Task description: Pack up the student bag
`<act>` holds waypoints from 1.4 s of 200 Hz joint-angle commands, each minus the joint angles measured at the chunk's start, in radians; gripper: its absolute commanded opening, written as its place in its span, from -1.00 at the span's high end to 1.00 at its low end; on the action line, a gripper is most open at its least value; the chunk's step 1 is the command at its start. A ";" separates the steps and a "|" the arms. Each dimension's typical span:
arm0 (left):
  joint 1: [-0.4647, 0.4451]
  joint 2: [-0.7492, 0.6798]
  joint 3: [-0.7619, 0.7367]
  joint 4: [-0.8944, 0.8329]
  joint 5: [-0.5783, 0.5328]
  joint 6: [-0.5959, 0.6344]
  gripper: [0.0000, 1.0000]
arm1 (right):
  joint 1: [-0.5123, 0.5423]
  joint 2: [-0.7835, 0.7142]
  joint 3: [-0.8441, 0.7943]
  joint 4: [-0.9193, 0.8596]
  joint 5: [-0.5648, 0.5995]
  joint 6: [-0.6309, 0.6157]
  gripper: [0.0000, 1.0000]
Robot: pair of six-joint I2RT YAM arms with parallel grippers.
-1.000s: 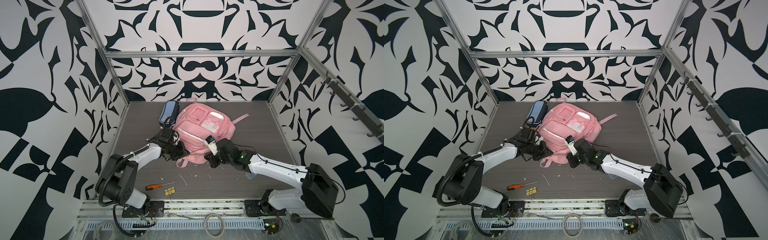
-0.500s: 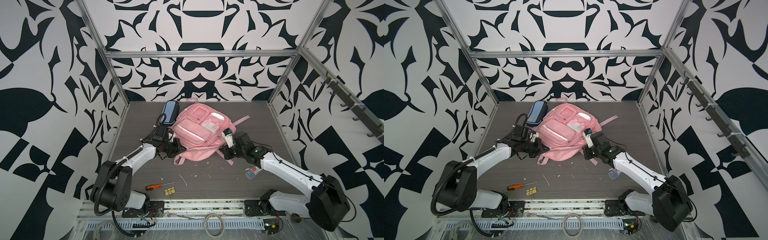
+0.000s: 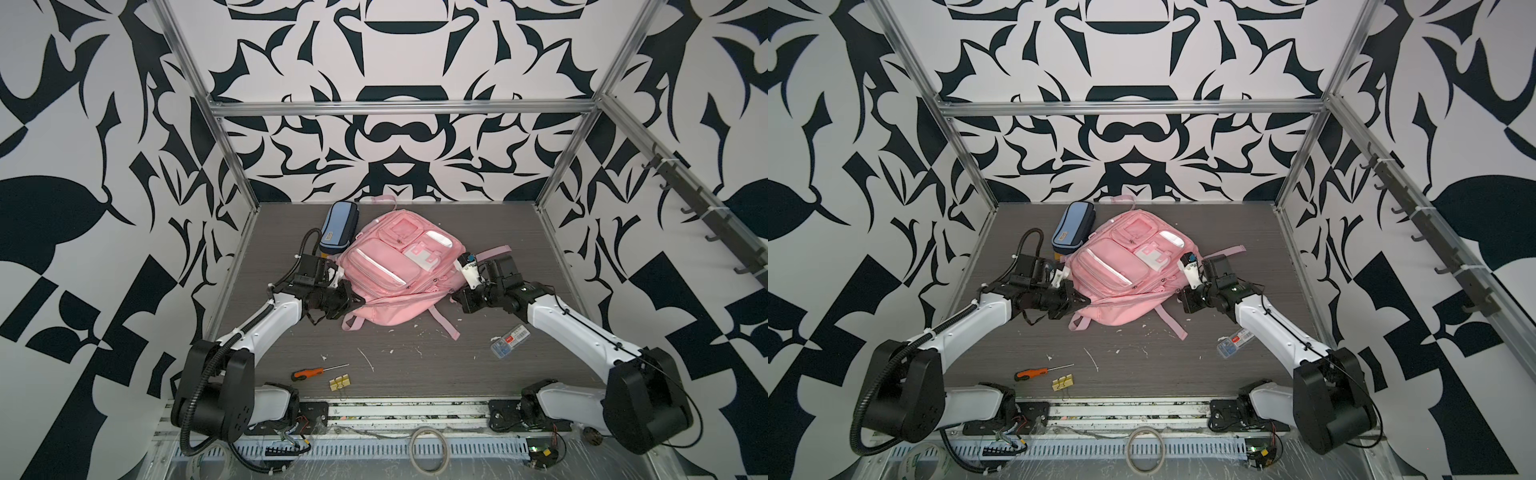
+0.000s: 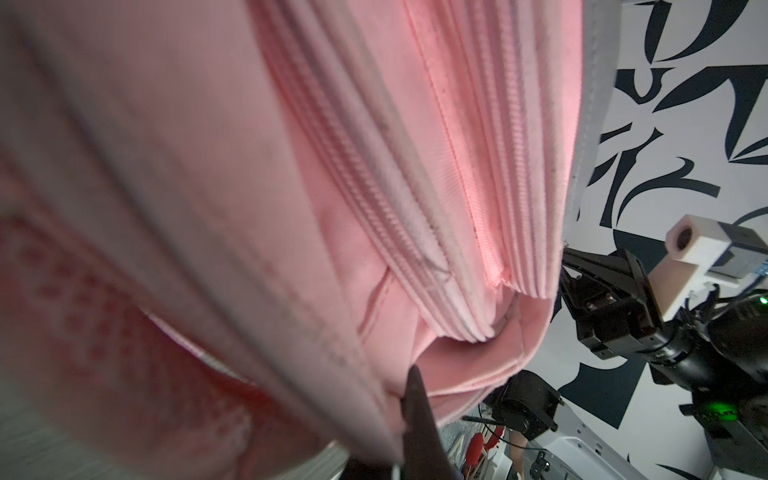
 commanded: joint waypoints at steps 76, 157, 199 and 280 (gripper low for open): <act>0.047 -0.019 0.039 -0.151 0.087 0.239 1.00 | -0.064 -0.148 0.077 -0.101 -0.007 -0.285 -0.33; 0.047 -0.009 0.020 -0.161 0.129 0.269 1.00 | -0.060 0.315 0.310 -0.109 -0.253 -0.396 -0.33; 0.047 -0.014 0.014 -0.157 0.123 0.255 1.00 | -0.028 0.396 0.351 -0.148 -0.292 -0.444 -0.44; 0.047 0.003 0.010 -0.124 0.123 0.224 1.00 | 0.006 0.520 0.396 -0.234 -0.294 -0.531 -0.34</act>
